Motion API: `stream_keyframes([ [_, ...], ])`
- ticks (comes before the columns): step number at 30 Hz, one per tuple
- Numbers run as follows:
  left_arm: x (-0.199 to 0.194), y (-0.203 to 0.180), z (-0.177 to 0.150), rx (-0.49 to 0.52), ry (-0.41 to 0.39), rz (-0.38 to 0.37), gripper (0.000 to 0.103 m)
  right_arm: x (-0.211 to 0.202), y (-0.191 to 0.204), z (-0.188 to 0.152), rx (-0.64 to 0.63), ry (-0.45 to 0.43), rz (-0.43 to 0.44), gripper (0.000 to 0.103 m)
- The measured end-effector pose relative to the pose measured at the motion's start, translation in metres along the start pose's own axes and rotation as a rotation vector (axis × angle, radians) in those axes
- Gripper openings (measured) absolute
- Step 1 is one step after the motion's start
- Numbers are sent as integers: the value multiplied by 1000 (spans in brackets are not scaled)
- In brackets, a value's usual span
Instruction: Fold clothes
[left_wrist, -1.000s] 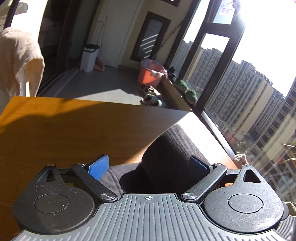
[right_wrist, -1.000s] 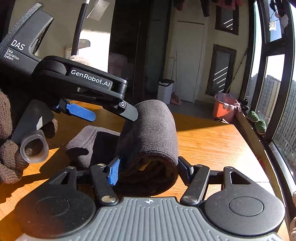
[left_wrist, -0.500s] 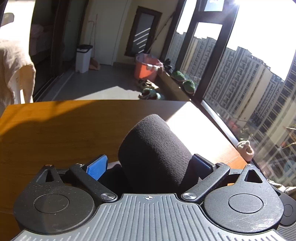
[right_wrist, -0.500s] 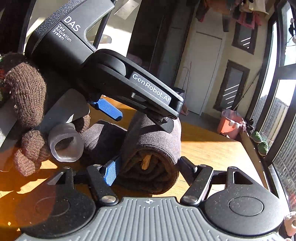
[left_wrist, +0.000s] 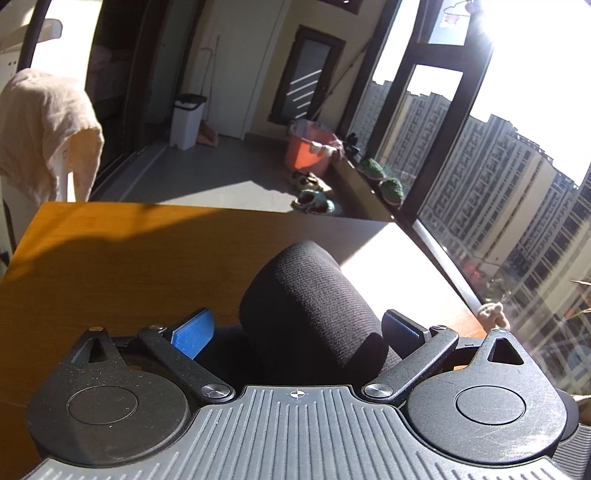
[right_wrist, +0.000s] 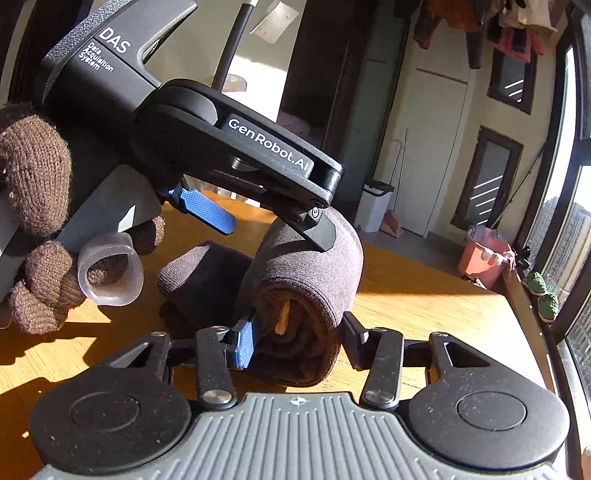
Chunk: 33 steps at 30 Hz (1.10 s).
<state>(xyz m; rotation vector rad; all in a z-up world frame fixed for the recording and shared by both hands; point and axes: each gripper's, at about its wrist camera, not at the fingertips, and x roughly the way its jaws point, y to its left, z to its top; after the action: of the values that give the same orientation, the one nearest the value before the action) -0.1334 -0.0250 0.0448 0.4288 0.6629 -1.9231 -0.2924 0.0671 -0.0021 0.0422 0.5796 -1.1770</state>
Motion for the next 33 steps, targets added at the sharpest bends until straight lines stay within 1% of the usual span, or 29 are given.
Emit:
stream_keyframes([
  [2, 0, -8, 4, 45, -10, 26, 100, 0, 8, 2, -75, 0, -4, 46],
  [4, 6, -15, 1, 117, -2, 103, 100, -3, 17, 1, -149, -5, -12, 46],
  [5, 10, -17, -1, 146, 1, 122, 101, -5, 18, 1, -153, -7, -10, 46],
  [6, 11, -15, -3, 152, 6, 118, 101, -7, 15, 1, -134, -11, -5, 46],
  [7, 11, -13, -5, 137, 9, 106, 101, -5, 11, 0, -99, -10, 4, 47],
  [9, 9, -10, -7, 120, 5, 94, 101, -2, 5, -2, -27, -8, 23, 63],
  [10, 8, -8, -7, 112, 3, 89, 101, 0, 1, -3, 8, -8, 33, 77],
  [11, 6, -7, -8, 104, 3, 83, 101, 1, -2, -3, 44, -7, 42, 84],
  [13, 5, -3, -10, 87, 4, 71, 101, 5, -9, -5, 115, -5, 61, 84],
  [19, 10, 2, -11, 43, 22, 37, 102, 14, -30, -10, 329, -1, 117, 85],
  [21, 11, 3, -8, 31, 19, 30, 101, 17, -37, -11, 401, 1, 135, 71],
  [23, 7, 6, -4, 14, 2, 16, 100, 20, -43, -13, 458, 2, 147, 52],
  [25, -1, 14, 4, -15, -28, -3, 100, 11, -41, -7, 326, -4, 62, 47],
  [26, -6, 18, 9, -26, -44, 3, 100, 7, -39, -5, 257, -6, 19, 47],
  [29, -14, 30, 20, -65, -70, 20, 101, 10, -29, 2, -22, 14, -112, 47],
  [31, -15, 36, 26, -101, -69, 13, 101, 17, -19, 6, -173, 33, -158, 47],
  [33, -14, 32, 28, -105, -60, -11, 101, 23, -3, 6, -317, 41, -179, 47],
])
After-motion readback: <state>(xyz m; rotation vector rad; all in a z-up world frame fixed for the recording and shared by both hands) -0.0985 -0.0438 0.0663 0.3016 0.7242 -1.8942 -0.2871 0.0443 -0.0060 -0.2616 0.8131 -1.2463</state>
